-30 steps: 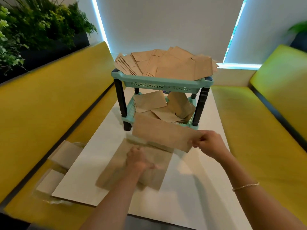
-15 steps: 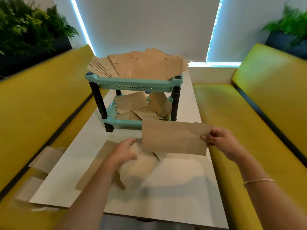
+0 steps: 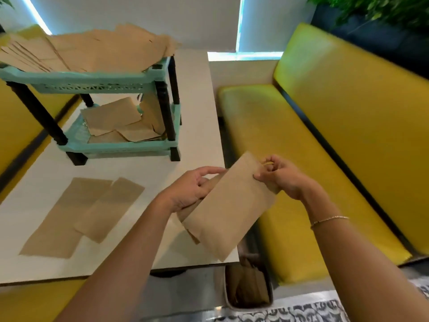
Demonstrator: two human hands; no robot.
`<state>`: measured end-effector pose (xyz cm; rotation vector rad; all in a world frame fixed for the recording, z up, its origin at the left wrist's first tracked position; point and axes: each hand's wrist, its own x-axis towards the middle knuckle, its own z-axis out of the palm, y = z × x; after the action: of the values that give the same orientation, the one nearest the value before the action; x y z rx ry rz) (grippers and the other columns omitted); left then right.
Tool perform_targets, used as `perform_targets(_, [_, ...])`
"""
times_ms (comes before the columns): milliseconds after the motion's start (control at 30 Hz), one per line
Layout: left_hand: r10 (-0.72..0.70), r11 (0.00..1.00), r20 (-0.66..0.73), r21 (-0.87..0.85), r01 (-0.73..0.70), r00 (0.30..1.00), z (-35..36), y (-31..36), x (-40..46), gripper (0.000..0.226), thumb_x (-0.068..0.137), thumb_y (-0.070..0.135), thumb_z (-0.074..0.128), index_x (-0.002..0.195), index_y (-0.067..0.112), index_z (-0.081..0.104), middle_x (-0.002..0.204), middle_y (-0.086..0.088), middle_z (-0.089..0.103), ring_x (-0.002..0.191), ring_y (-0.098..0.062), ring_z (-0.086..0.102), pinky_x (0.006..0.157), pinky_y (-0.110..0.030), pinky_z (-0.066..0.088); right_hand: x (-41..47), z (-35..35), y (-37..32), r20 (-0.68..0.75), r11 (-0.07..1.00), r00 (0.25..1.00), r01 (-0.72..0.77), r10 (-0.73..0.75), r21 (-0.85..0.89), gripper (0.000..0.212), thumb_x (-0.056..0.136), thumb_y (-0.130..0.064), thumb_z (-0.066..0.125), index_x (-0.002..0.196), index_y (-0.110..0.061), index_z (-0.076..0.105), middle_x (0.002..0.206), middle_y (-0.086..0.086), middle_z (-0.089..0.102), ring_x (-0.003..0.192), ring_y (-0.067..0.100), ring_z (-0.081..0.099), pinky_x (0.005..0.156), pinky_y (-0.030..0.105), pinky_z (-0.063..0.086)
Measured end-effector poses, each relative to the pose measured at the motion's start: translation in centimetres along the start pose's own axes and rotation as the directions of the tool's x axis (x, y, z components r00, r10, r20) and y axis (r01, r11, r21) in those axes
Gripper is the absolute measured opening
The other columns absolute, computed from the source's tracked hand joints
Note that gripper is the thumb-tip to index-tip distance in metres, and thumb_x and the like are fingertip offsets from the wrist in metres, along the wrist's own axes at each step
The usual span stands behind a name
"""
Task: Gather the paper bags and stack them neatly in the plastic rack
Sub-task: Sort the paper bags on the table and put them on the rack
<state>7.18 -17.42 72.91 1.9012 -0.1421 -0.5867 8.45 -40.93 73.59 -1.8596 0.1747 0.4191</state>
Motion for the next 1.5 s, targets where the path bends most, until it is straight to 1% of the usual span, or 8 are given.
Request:
perform_targets(100, [0.017,0.998,0.017,0.063,-0.018,1.0,4.2,0.4,1.7,0.044,0.085,0.015,0.066,0.12,0.037,0.054,0.085,0.009,0.061,0.093,-0.016,0.059,0.087,-0.032,0.047,-1.2,-3.7,2.8,0.049,0.991,0.994,-0.09,0.095,-0.099,0.031,0.082,-0.005,0.067,0.107,-0.02,0.056,0.076,0.003,0.051,0.07,0.02,0.048,0.055,0.029,0.04])
perform_targets(233, [0.058,0.992,-0.093,0.114,-0.047,0.994,8.2,0.9,3.9,0.041,0.087,0.013,0.064,0.125,0.024,0.055,0.107,0.003,0.061,0.093,-0.011,0.056,0.09,-0.026,0.047,-1.5,-7.0,6.9,-0.068,0.889,0.983,-0.183,0.171,-0.42,0.013,0.082,-0.006,0.065,0.078,-0.017,0.059,0.08,0.006,0.061,0.074,0.018,0.053,0.063,0.029,0.042])
perform_targets(367, [0.09,0.987,-0.187,0.151,-0.062,0.978,10.3,1.2,5.4,0.032,0.088,0.017,0.062,0.12,0.02,0.058,0.101,0.007,0.059,0.085,-0.006,0.054,0.083,-0.017,0.043,-0.6,-6.3,12.0,-0.119,0.607,0.973,-0.216,0.197,-0.764,0.03,0.089,-0.009,0.051,0.117,-0.014,0.06,0.121,0.011,0.06,0.105,0.026,0.055,0.076,0.027,0.044])
perform_targets(500, [0.093,0.978,-0.229,0.202,-0.046,0.969,11.6,0.5,6.0,0.028,0.088,0.016,0.062,0.116,0.018,0.061,0.103,0.004,0.062,0.09,-0.008,0.057,0.08,-0.014,0.043,0.3,-2.6,18.3,-0.089,0.506,0.957,-0.223,0.276,-0.833,0.041,0.091,-0.003,0.042,0.129,-0.016,0.053,0.128,0.012,0.056,0.116,0.029,0.053,0.089,0.035,0.046])
perform_targets(800, [0.084,0.953,-0.332,0.301,0.021,0.94,11.1,-1.4,5.8,0.025,0.092,0.019,0.058,0.117,0.022,0.059,0.103,0.009,0.06,0.088,-0.002,0.054,0.064,0.0,0.037,2.1,3.5,26.6,-0.089,0.518,0.941,-0.257,0.327,-0.816,0.031,0.096,-0.005,0.034,0.121,-0.006,0.053,0.122,0.015,0.059,0.112,0.029,0.057,0.088,0.034,0.046])
perform_targets(1000, [0.09,0.95,-0.366,0.311,0.031,0.926,10.0,-2.0,5.5,0.027,0.093,0.021,0.057,0.12,0.022,0.057,0.102,0.011,0.058,0.088,-0.002,0.053,0.063,0.0,0.038,3.3,4.9,26.5,-0.013,0.562,0.937,-0.22,0.348,-0.797,0.021,0.092,-0.013,0.047,0.107,-0.008,0.06,0.11,0.011,0.064,0.1,0.026,0.062,0.068,0.027,0.042])
perform_targets(1167, [0.093,0.961,-0.371,0.275,0.013,0.924,8.7,-1.6,4.9,0.026,0.092,0.02,0.058,0.117,0.02,0.059,0.104,0.008,0.06,0.086,-0.004,0.054,0.065,-0.002,0.039,4.6,4.2,21.2,-0.004,0.616,0.965,-0.171,0.264,-0.769,0.018,0.088,-0.014,0.049,0.096,-0.008,0.064,0.1,0.01,0.065,0.088,0.024,0.061,0.072,0.031,0.052])
perform_targets(1500, [0.017,0.963,-0.501,0.24,0.12,0.865,-0.1,-3.5,1.0,0.025,0.091,0.02,0.058,0.116,0.018,0.061,0.11,0.001,0.063,0.089,-0.008,0.054,0.078,-0.017,0.041,5.1,7.4,2.0,-0.163,0.768,0.972,0.027,-0.17,-0.64,0.022,0.091,-0.019,0.051,0.107,-0.015,0.066,0.107,0.006,0.068,0.094,0.023,0.063,0.085,0.037,0.054])
